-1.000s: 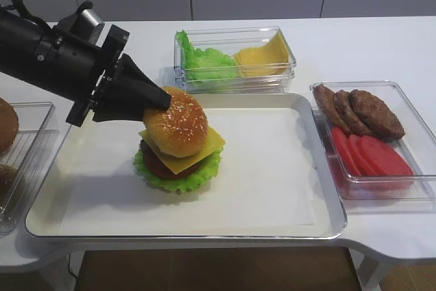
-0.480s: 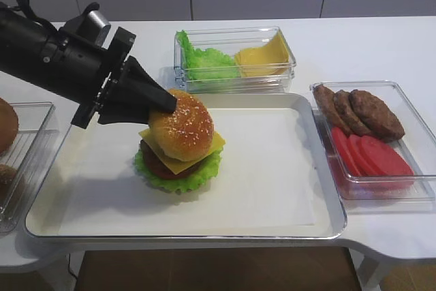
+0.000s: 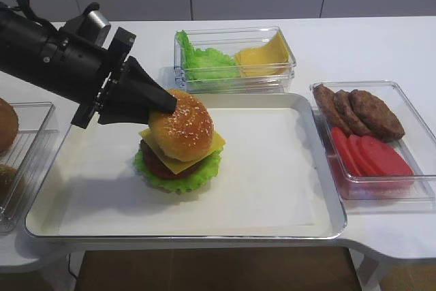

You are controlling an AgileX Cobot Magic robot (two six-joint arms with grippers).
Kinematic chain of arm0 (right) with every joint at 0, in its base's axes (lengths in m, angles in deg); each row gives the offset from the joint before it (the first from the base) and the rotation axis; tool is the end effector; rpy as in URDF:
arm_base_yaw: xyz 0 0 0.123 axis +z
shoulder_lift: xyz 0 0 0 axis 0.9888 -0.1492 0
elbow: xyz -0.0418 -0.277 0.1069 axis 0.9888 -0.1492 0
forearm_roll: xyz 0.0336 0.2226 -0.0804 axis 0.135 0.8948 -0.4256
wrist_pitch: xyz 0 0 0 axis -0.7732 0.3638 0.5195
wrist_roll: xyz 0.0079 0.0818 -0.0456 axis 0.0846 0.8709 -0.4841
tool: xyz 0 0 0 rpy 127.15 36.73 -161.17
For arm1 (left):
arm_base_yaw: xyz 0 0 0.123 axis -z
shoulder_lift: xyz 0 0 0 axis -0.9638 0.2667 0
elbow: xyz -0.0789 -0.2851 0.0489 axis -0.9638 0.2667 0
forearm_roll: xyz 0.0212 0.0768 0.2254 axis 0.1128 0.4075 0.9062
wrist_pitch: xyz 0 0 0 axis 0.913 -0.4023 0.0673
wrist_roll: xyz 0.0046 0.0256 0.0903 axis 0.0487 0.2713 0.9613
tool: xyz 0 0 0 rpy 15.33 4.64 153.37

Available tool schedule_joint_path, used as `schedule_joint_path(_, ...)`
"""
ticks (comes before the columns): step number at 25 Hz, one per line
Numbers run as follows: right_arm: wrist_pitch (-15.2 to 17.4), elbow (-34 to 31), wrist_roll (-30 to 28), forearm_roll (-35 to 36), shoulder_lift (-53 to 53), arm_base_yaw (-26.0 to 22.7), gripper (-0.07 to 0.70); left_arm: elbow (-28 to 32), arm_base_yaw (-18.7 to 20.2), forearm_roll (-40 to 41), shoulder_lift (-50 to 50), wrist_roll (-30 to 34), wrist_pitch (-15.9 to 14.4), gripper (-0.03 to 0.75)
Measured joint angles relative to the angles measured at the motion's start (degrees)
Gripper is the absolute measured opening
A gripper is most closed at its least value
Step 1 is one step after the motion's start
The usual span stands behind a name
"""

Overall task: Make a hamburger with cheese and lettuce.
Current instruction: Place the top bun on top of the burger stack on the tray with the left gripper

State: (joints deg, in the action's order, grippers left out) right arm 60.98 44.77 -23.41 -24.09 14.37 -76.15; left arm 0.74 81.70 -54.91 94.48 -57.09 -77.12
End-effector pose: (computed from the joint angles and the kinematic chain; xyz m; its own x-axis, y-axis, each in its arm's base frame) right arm -0.0357 0.0130 0.2609 -0.4766 -0.1880 -0.8588 -0.3104 0.9499 -0.0357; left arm 0.2882 -0.1151 0.2636 -0.9930 0.0499 -0.1068 0.1168 0.5372 -0.8353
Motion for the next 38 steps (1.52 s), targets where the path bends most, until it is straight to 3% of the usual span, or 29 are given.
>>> schedule_joint_path(38,0.0,0.0,0.0,0.0,0.0,0.0,0.423,0.0,0.0,0.47,0.0,0.1,0.0,0.23)
